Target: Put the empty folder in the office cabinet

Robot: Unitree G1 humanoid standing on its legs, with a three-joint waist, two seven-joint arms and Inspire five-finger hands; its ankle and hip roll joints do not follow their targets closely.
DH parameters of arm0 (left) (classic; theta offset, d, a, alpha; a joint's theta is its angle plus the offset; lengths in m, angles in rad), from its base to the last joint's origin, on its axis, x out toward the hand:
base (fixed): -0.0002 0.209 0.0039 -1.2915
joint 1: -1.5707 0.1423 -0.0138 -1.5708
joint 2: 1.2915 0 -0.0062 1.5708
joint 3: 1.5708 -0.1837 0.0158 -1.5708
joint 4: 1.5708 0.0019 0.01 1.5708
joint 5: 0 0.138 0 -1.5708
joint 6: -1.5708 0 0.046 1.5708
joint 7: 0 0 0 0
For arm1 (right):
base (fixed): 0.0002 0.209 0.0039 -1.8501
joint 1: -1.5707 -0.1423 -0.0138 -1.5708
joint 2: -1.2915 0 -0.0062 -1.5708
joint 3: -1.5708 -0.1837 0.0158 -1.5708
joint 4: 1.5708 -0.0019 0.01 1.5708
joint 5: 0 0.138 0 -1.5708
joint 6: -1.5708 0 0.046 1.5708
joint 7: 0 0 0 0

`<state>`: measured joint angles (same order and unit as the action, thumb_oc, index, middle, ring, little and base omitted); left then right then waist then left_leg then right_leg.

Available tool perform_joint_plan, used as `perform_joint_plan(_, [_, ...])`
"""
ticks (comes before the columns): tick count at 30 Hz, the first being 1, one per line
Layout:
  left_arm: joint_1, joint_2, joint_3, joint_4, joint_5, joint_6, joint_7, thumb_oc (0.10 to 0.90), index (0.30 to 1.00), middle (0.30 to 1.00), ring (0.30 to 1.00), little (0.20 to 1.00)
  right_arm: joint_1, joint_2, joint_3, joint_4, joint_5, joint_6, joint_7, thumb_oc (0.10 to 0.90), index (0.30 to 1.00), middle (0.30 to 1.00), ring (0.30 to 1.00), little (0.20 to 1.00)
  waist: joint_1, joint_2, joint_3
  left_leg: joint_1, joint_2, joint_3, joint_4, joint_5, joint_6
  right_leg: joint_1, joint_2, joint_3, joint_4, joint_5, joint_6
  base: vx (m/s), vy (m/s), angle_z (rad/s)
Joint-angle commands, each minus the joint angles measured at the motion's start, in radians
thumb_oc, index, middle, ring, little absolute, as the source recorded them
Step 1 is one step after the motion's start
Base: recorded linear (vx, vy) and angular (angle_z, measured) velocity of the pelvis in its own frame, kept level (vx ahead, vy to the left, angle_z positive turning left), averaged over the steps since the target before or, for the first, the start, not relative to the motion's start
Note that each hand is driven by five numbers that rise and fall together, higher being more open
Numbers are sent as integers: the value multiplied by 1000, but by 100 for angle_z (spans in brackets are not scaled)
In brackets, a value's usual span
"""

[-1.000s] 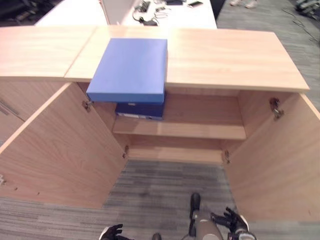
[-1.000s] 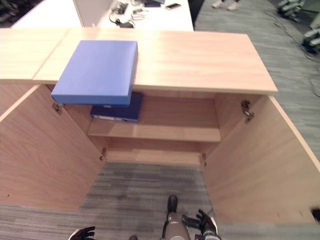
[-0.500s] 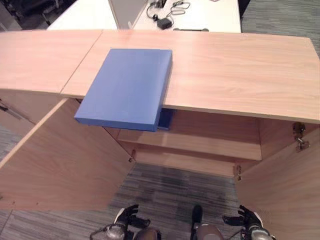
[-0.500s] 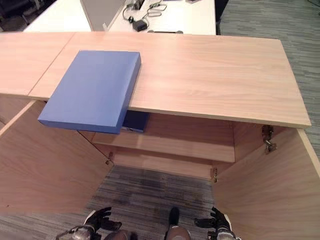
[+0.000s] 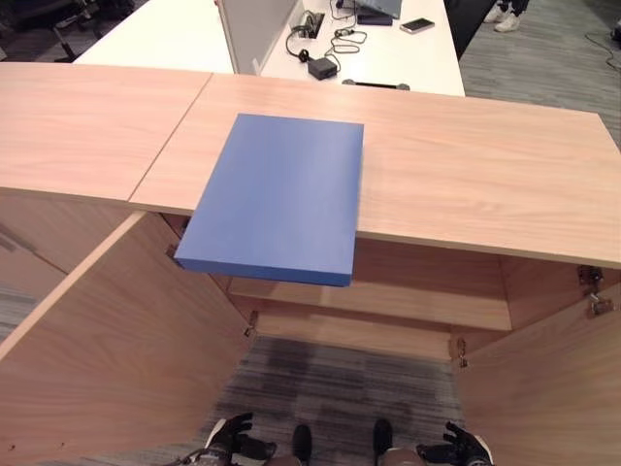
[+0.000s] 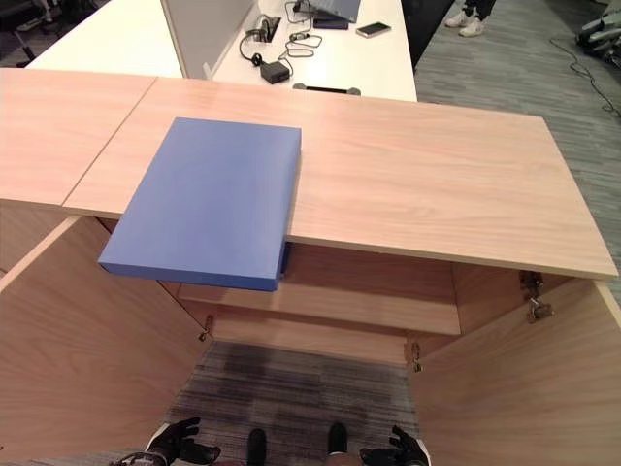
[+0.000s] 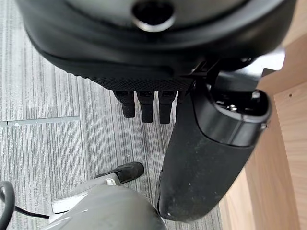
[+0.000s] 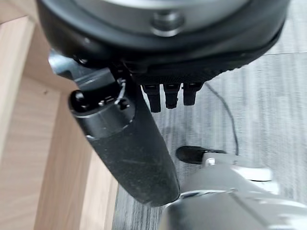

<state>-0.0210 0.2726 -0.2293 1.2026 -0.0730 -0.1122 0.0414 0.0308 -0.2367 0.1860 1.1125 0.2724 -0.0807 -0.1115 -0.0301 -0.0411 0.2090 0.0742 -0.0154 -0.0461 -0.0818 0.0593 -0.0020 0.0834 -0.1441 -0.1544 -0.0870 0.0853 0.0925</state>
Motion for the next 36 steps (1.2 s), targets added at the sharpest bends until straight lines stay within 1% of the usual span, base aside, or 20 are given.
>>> perform_joint_plan(1, [-17,10,3,14,-12,-22,22,800,900,900,900,900,-18,-27,25,-6,-34,-22,-8,800,900,900,900,900,17,4,-12,48,17,14,19,-119,-14,-19,55,7,35,-73,32,29,63,-8])
perform_joint_plan(4, [-13,1,-5,23,-6,-26,23,800,900,900,900,900,-25,-21,28,2,-35,-22,-8,800,900,900,900,900,21,0,-16,55,15,13,11,-120,-8,-17,53,7,41,-76,36,16,62,-5])
perform_joint_plan(7, [-24,15,-6,-18,-6,-44,46,800,900,900,900,900,-23,-20,32,3,-36,-26,-9,800,900,900,900,900,24,-3,-24,61,15,13,4,-120,-6,-14,51,5,42,-77,40,12,45,-1])
perform_joint_plan(8, [-54,65,10,-105,-1,-68,91,800,900,900,900,900,-19,-20,32,-11,-33,-35,-12,800,900,900,900,900,26,-2,-29,61,16,10,1,-116,-8,-14,51,0,45,-78,40,45,50,2])
perform_joint_plan(9, [-239,175,-19,-54,19,-42,97,800,900,900,900,900,-32,-32,57,-17,-36,-30,14,800,900,900,900,900,5,-4,-45,63,16,20,-4,-105,-12,-20,49,9,46,-72,43,20,41,17])
perform_joint_plan(10, [-16,201,30,-522,113,-63,134,800,900,900,900,900,-6,-38,25,-51,-37,-52,-21,800,900,900,900,900,35,0,-36,61,12,9,-1,-105,-9,-13,47,-5,46,-71,44,-62,-20,25])
perform_joint_plan(11, [193,237,113,-856,203,-93,103,800,900,900,900,900,26,-30,-25,-82,-40,-73,-21,800,900,900,900,900,74,-4,-25,42,9,-18,4,-96,-9,-18,44,-26,45,-68,46,-50,-78,-6])
perform_joint_plan(12, [266,260,167,-950,244,-105,93,800,900,900,900,900,48,-23,-38,-87,-49,-77,-14,800,900,900,900,900,88,-4,-26,51,13,-31,2,-111,-12,-2,49,-38,37,-81,47,-12,-121,16])
perform_joint_plan(13, [302,261,192,-987,304,-143,116,800,900,900,900,900,68,-21,-36,-86,-71,-82,-13,800,900,900,900,900,102,-10,-31,51,13,-40,1,-114,-15,10,48,-53,26,-85,49,64,-88,84])
perform_joint_plan(14, [300,259,198,-998,331,-158,149,800,900,900,900,900,74,-22,-26,-84,-80,-83,-11,800,900,900,900,900,107,-12,-34,53,12,-44,0,-115,-17,18,48,-61,18,-85,49,27,-63,115])
perform_joint_plan(15, [294,255,211,-1030,356,-161,197,800,900,900,900,900,75,-24,-12,-85,-92,-84,-12,800,900,900,900,900,116,-14,-35,51,12,-51,-1,-112,-20,25,48,-73,11,-86,49,-1,-65,95])
perform_joint_plan(16, [304,251,249,-1100,374,-162,223,800,900,900,900,900,77,-25,-11,-85,-94,-85,-16,800,900,900,900,900,133,-16,-33,46,13,-63,-1,-107,-25,29,49,-90,7,-88,47,-16,-74,15])
perform_joint_plan(18, [323,268,298,-1189,412,-178,260,800,900,900,900,900,76,-25,-6,-82,-92,-89,-22,800,900,900,900,900,147,-19,-33,40,14,-77,-1,-103,-32,34,47,-112,3,-91,47,-29,-78,10])
perform_joint_plan(21, [327,253,344,-1273,391,-190,288,800,900,900,900,900,70,-28,0,-81,-84,-88,-27,800,900,900,900,900,166,-16,-31,37,14,-92,0,-100,-37,42,48,-133,1,-96,43,-24,-53,38])
perform_joint_plan(26, [323,248,365,-1352,375,-204,312,800,900,900,900,900,50,-30,7,-74,-74,-89,-35,800,900,900,900,900,181,-5,-27,33,15,-113,1,-91,-43,50,48,-155,0,-103,39,-13,-29,8])
perform_joint_plan(31, [329,240,366,-1375,361,-204,316,800,900,900,900,900,53,-32,10,-72,-80,-87,-38,800,900,900,900,900,183,1,-27,32,13,-120,0,-89,-44,52,48,-165,0,-105,37,-7,-8,2])
perform_joint_plan(36, [326,252,377,-1411,375,-211,328,800,900,900,900,900,58,-35,10,-66,-80,-89,-41,800,900,900,900,900,181,4,-31,32,15,-121,-1,-89,-45,54,51,-167,0,-108,36,0,-6,5])
